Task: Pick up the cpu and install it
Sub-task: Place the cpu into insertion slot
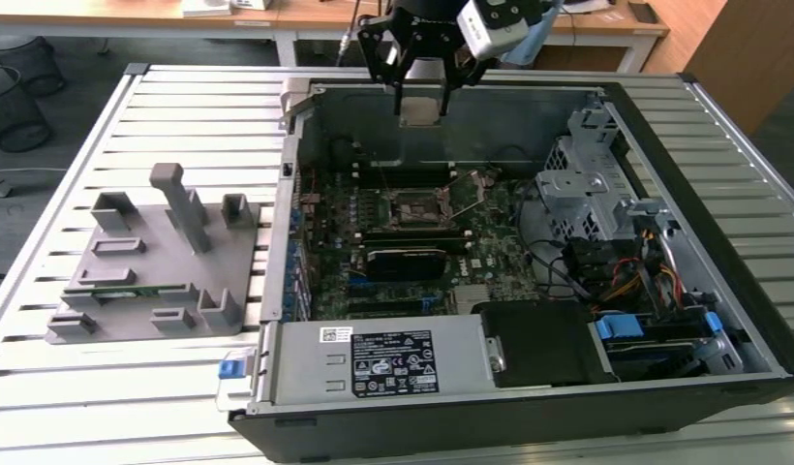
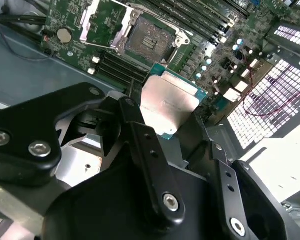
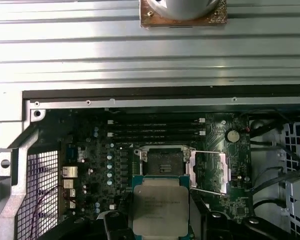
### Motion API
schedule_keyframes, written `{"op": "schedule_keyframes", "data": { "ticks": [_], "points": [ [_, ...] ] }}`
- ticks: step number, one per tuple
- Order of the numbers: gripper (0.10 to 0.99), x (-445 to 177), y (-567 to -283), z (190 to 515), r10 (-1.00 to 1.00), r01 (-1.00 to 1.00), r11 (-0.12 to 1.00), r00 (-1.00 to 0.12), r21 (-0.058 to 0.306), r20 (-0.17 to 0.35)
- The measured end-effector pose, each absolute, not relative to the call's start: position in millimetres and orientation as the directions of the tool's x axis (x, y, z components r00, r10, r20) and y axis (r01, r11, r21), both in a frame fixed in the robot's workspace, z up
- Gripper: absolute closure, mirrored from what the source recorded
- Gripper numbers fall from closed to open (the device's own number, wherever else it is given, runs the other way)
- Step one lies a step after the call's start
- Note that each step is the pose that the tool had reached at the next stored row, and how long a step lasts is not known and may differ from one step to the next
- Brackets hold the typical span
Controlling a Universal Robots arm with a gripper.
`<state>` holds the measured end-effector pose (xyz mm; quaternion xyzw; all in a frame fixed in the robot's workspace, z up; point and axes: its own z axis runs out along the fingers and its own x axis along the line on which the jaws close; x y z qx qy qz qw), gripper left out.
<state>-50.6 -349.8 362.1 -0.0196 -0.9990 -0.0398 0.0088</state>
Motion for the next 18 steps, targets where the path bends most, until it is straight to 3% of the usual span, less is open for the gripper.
{"op": "schedule_keyframes", "data": {
  "ticks": [18],
  "points": [
    [0.549, -50.6, -349.5, 358.0, 0.353, 0.353, 0.933, -0.936, 0.068, 0.016]
  ]
}}
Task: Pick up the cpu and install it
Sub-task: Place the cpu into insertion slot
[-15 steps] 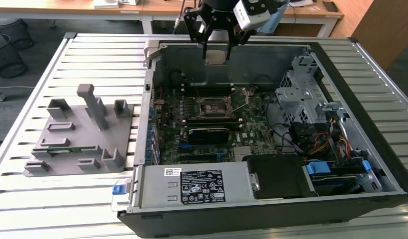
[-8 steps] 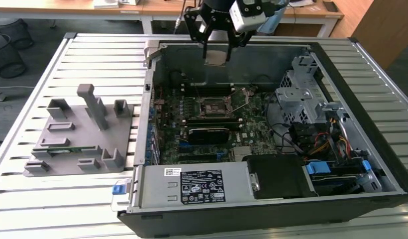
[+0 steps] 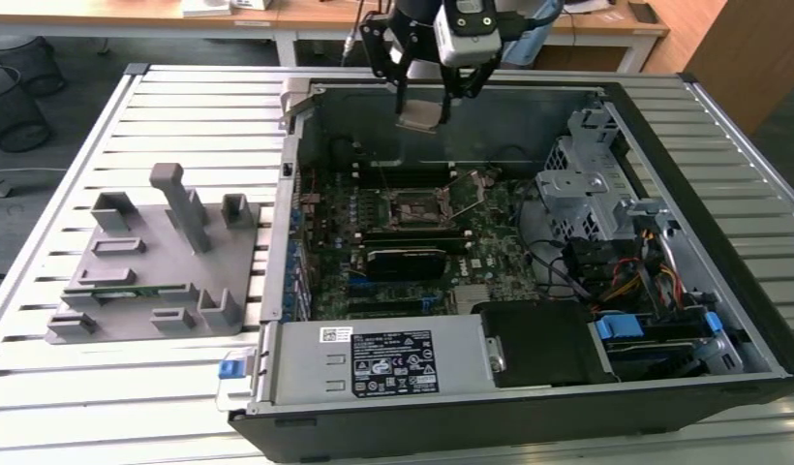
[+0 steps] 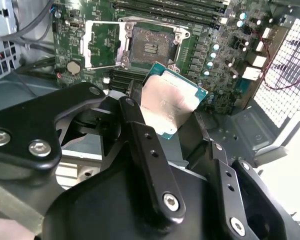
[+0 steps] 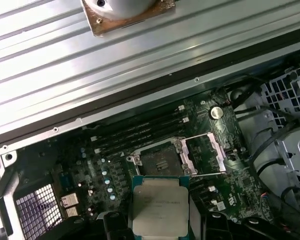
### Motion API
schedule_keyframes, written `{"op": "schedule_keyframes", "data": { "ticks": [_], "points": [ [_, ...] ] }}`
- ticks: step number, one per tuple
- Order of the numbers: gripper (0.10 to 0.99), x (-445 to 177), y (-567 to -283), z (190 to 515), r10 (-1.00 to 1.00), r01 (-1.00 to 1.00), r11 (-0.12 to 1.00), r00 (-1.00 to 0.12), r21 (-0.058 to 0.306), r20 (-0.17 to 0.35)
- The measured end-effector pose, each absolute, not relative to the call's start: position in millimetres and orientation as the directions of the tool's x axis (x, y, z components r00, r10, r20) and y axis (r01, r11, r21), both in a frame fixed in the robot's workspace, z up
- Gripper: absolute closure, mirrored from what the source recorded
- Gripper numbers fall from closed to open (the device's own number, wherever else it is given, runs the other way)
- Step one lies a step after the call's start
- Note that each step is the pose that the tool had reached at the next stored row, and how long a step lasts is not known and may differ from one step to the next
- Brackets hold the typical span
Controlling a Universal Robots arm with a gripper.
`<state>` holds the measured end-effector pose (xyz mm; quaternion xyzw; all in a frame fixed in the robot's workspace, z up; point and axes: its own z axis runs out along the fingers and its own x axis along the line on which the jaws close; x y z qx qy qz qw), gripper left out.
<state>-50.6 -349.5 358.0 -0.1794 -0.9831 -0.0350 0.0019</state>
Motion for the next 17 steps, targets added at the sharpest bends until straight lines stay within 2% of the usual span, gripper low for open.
{"op": "schedule_keyframes", "data": {
  "ticks": [17],
  "points": [
    [0.549, -50.4, -349.2, 355.0, 0.548, 0.548, 0.834, -0.836, 0.058, 0.012]
  ]
}}
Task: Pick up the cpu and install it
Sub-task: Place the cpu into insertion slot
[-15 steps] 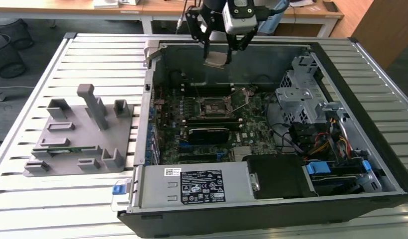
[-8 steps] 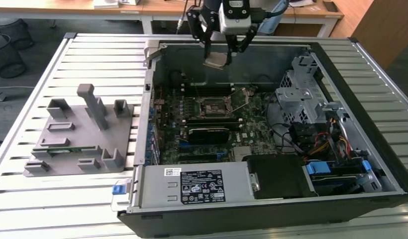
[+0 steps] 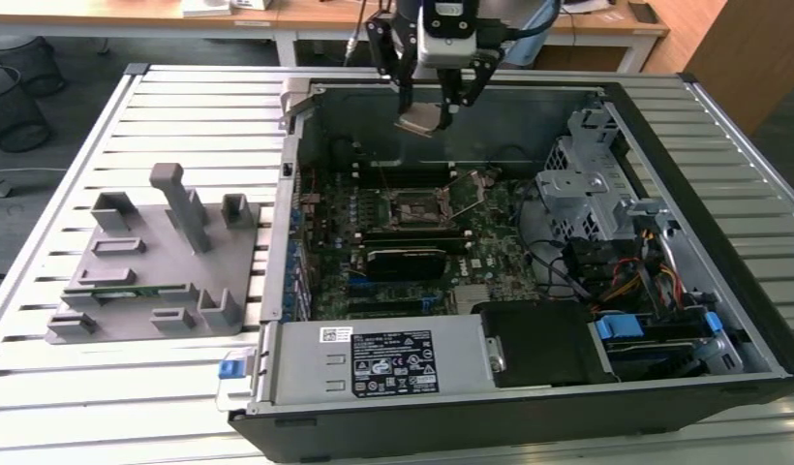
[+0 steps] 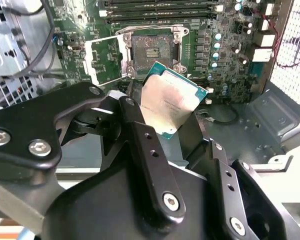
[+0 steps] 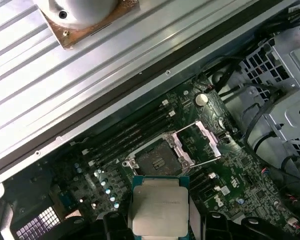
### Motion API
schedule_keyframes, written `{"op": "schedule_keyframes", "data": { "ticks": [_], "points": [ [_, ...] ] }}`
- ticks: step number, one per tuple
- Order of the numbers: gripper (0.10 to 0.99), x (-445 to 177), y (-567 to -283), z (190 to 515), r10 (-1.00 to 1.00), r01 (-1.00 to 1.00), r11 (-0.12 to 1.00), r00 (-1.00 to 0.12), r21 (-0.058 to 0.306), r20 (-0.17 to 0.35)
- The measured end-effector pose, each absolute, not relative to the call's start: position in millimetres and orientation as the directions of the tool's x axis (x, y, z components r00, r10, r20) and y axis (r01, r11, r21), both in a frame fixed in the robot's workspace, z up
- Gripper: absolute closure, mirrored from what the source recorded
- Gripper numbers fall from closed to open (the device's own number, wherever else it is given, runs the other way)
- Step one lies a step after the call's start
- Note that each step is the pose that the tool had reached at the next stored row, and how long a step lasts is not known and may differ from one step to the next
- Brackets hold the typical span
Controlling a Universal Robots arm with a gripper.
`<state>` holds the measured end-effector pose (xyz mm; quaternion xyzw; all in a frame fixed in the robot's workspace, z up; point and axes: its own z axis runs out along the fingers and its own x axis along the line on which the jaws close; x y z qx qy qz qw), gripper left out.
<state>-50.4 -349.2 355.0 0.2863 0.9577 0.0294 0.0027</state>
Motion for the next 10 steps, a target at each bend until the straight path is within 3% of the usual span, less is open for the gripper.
{"op": "schedule_keyframes", "data": {
  "ticks": [10],
  "points": [
    [0.549, -50.4, -349.2, 353.2, 0.663, 0.663, 0.747, -0.748, 0.053, 0.008]
  ]
}}
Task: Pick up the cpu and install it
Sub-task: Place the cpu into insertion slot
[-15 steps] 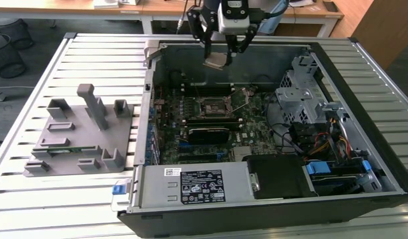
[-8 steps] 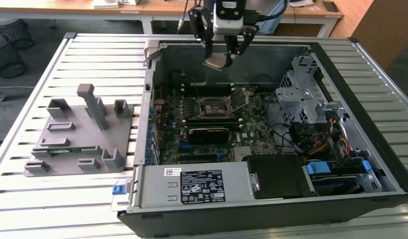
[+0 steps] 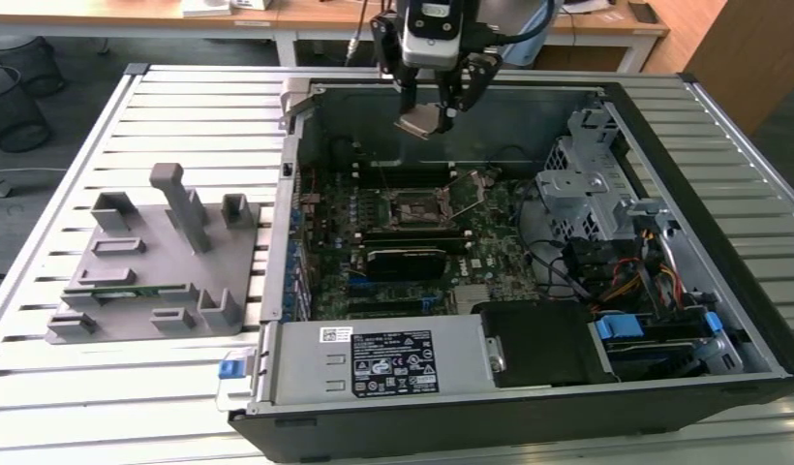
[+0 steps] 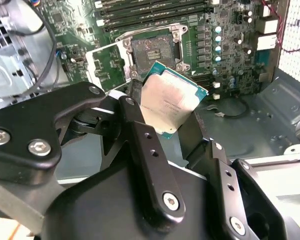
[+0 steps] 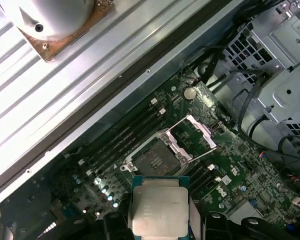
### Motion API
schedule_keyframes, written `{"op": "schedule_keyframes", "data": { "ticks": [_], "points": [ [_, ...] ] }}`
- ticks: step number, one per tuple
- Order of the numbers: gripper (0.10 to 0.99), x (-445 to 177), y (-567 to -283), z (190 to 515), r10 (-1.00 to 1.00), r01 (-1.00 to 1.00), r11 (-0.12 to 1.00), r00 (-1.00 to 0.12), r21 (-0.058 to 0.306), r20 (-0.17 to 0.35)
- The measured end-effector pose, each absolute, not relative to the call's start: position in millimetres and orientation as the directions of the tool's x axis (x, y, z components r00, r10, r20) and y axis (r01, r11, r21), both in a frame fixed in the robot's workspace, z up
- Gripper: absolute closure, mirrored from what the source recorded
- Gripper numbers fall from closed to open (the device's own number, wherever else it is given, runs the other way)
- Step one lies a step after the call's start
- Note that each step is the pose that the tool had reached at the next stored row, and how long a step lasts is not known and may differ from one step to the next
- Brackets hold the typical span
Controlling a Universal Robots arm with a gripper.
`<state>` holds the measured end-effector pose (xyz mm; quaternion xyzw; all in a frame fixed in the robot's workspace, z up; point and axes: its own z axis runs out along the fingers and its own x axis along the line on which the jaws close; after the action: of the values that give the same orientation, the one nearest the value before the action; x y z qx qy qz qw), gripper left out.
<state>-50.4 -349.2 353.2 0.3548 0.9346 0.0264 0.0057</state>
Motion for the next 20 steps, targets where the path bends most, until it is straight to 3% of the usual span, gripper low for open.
{"op": "schedule_keyframes", "data": {
  "ticks": [20],
  "points": [
    [0.549, -50.4, -349.2, 349.5, 0.847, 0.846, 0.532, -0.532, 0.044, -0.003]
  ]
}}
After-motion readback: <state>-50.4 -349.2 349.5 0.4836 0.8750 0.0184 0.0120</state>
